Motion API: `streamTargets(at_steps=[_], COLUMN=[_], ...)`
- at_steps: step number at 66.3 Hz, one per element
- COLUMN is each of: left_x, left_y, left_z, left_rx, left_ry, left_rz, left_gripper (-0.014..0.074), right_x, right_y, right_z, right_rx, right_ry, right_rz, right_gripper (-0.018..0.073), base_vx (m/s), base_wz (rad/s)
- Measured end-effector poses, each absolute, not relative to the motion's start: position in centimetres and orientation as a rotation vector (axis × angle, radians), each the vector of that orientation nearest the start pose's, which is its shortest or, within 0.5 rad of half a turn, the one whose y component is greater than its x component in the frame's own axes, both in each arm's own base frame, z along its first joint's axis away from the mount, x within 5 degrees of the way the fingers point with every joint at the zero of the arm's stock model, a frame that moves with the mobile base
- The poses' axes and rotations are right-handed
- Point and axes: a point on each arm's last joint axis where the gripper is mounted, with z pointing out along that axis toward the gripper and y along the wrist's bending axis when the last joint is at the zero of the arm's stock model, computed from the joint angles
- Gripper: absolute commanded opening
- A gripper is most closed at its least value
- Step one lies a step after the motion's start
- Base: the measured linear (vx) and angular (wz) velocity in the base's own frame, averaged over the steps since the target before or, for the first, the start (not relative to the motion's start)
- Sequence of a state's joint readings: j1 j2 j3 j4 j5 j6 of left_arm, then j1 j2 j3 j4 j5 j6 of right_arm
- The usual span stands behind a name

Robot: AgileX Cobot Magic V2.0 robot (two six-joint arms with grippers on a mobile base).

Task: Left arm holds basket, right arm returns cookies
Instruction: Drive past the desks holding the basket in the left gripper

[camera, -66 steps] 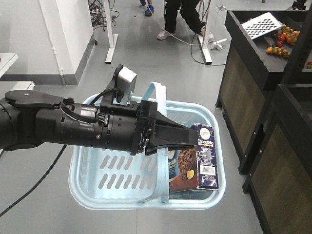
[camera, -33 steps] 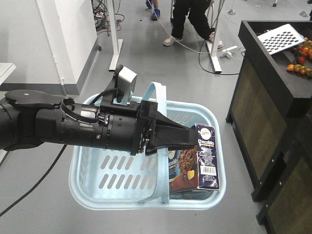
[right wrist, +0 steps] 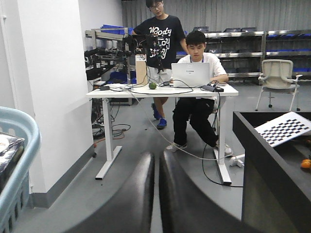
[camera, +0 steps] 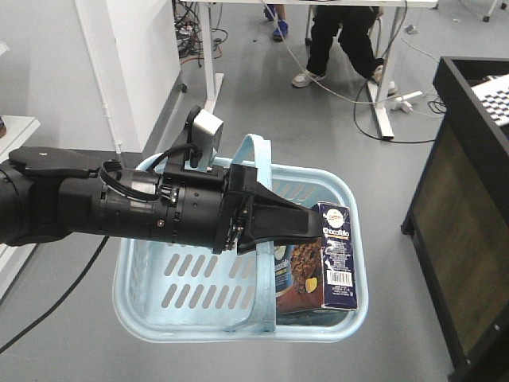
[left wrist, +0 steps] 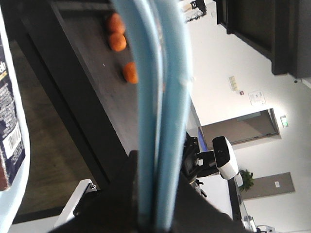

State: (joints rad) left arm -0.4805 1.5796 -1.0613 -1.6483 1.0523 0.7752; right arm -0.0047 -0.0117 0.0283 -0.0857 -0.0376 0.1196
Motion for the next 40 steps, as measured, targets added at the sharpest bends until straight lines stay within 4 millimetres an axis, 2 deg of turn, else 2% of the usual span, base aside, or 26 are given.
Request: streamTargets(at_steps=[24, 40], left_x=[24.87, 24.87], left_y=[-21.86, -21.86], left_z=[30.70, 30.70], left_rx=[0.370, 0.370], left_ry=[2.174, 2.174], left_rz=[-1.869, -1.869], left_gripper=[-0.0003, -0.0003], right_x=[5.62, 5.62], right_y=[0.00, 0.00], right_z=[20.77, 20.77], right_rx=[0.026, 0.026], right_ry=[1.463, 1.463], right_rz=[0.026, 0.026], right_gripper=[-0.0011, -0.0011], base_vx=[0.30, 0.28], base_wz=[0.21, 0.45])
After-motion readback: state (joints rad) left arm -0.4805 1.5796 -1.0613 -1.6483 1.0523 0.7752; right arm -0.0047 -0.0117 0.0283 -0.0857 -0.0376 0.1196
